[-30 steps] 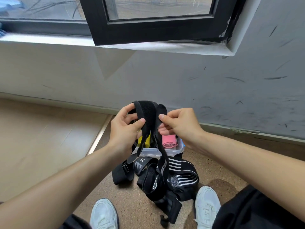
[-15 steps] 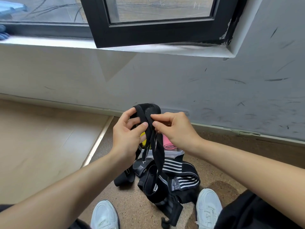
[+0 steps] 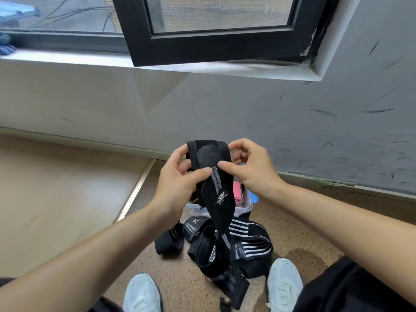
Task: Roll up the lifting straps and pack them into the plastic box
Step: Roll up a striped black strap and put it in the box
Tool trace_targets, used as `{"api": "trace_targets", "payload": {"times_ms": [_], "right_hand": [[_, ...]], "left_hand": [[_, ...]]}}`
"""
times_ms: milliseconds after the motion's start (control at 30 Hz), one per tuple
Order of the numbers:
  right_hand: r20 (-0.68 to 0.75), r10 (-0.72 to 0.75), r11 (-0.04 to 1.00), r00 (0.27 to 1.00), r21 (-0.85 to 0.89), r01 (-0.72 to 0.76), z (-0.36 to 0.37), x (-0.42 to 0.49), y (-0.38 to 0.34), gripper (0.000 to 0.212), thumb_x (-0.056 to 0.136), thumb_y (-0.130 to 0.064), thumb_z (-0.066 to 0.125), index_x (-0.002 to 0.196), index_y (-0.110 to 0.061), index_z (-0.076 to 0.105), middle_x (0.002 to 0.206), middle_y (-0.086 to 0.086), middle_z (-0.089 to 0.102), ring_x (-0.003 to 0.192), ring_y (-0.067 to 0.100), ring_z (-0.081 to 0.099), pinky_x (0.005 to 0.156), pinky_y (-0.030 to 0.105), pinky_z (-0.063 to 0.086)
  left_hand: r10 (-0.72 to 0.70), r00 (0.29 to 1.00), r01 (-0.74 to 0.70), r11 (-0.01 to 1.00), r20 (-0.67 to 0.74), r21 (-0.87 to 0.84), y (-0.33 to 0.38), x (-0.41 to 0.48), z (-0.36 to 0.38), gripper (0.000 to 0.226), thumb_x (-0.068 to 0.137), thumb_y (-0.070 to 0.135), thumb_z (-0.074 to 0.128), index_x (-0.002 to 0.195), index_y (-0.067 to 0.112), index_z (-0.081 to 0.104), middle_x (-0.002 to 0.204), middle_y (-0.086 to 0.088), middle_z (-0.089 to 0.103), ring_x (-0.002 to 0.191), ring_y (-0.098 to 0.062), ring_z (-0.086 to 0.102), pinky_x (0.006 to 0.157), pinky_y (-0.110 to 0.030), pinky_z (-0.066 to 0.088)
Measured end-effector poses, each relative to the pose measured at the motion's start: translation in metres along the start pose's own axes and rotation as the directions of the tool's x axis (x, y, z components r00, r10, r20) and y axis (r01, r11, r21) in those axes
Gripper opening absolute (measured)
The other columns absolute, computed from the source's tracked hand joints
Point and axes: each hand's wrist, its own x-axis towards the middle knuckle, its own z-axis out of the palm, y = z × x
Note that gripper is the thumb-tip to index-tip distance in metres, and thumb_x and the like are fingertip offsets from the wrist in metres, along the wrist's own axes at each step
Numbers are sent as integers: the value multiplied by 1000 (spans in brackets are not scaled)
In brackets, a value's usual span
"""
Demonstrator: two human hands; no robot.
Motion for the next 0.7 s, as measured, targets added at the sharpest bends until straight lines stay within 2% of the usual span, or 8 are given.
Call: {"api": "trace_targets", "payload": {"times_ms": [67,133,200,300,400,533,633,700], "right_hand": [[-1,9,999,1000,32,-9,2,-2,0,26,82,-6,82,101,-11,65,80,11,67,66,12,60,64,24,55],[12,14,998,1000,63,-15,6,-5,-2,24,84,-7,81,101,-11,66,81,15,67,67,14,61,66,29,58],[10,19,994,1000,107,-20,9,-8,-5,22,86,-7,79,103,-10,65,82,14,70,68,14,66,68,31,60],[1,42,982,999,182,-41,13,-10,-10,24,87,-4,77,105,-6,61,88,18,74,71,20,72,70,37,63],[21,34,988,999,149,-36,16,-12,-13,24,88,-3,76,103,-7,58,86,22,72,70,23,71,71,45,62],[92,10,997,996,72,-17,19,-14,-11,25,88,-8,77,103,-8,56,71,4,67,65,16,65,68,41,58],[65,63,983,996,170,-73,20,-16,-12,21,90,-11,76,96,-9,56,73,10,69,68,22,70,67,42,58],[37,99,969,994,224,-105,19,-15,-14,19,92,-12,74,93,-11,55,74,10,73,66,23,72,62,36,58]], "left_hand": [[37,999,-36,997,-19,63,-1,-1,1,57,87,-9,73,133,20,56,107,-10,79,97,-27,77,78,-40,63],[54,995,-48,996,-84,71,-2,-1,2,40,87,-5,75,121,13,63,103,-10,79,96,-30,77,79,-43,63],[37,991,-30,998,-126,58,-2,-2,3,22,89,0,74,108,9,68,100,-12,79,94,-31,77,75,-39,61],[-10,989,9,1000,-150,-4,1,-6,10,11,95,8,70,105,4,70,94,-15,79,81,-24,77,64,-28,59],[-68,976,60,997,-209,-43,5,-8,14,16,96,19,71,103,4,71,90,-14,79,75,-21,75,59,-27,59],[-171,961,154,984,-219,-93,9,-9,11,23,95,24,73,106,5,73,96,-16,79,76,-23,76,60,-29,59],[-172,967,158,984,-186,-88,10,-11,11,21,97,22,70,110,6,74,100,-16,79,80,-24,77,61,-27,59],[-170,975,164,985,-145,-50,10,-11,14,21,101,23,64,111,7,74,101,-15,79,82,-23,77,63,-26,59]]}}
